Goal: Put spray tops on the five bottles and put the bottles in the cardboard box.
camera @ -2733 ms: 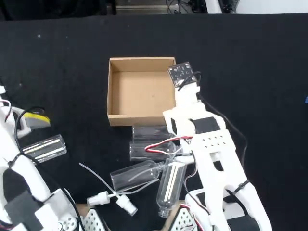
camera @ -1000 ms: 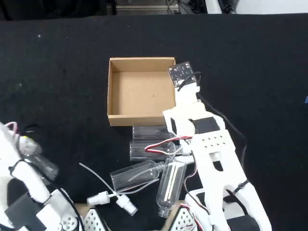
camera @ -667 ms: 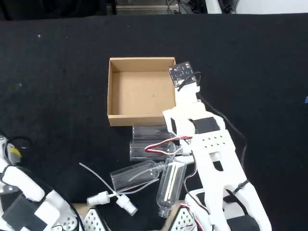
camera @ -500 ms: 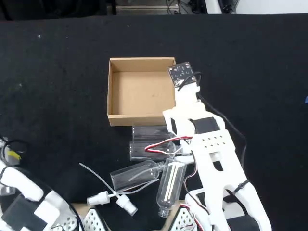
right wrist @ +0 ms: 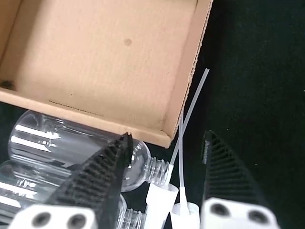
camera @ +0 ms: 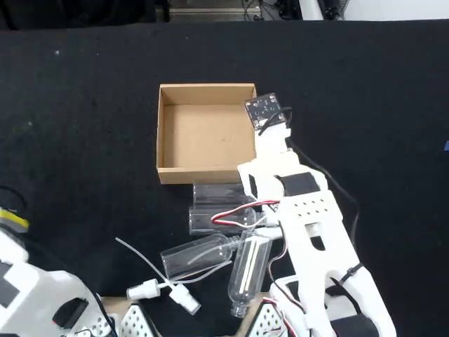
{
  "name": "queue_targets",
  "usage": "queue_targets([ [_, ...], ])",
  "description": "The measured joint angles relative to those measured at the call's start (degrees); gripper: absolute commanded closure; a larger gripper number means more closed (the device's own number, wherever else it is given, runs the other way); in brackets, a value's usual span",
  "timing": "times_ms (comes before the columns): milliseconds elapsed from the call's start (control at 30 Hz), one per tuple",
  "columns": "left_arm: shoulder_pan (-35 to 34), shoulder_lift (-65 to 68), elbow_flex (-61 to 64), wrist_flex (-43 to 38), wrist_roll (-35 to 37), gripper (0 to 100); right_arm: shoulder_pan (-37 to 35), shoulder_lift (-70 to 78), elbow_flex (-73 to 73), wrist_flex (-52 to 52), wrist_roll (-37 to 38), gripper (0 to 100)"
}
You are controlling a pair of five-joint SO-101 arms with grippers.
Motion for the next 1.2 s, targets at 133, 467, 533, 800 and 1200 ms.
queue_targets([
  [133, 0.0, 4.7, -5.7, 4.8, -2.6, 69, 0.0, 0.0, 0.0, 0.0, 0.0, 77.9],
  [467, -0.1, 14.3, -6.6, 6.2, -6.2, 69, 0.0, 0.0, 0.0, 0.0, 0.0, 77.9],
  [533, -0.1, 14.3, -6.7, 6.2, -6.2, 69, 0.0, 0.0, 0.0, 0.0, 0.0, 77.9],
  [800, -0.1, 14.3, -6.7, 6.2, -6.2, 97, 0.0, 0.0, 0.0, 0.0, 0.0, 77.9],
  [1200, 5.9, -2.5, -2.9, 6.5, 11.2, 97, 0.0, 0.0, 0.0, 0.0, 0.0, 77.9],
])
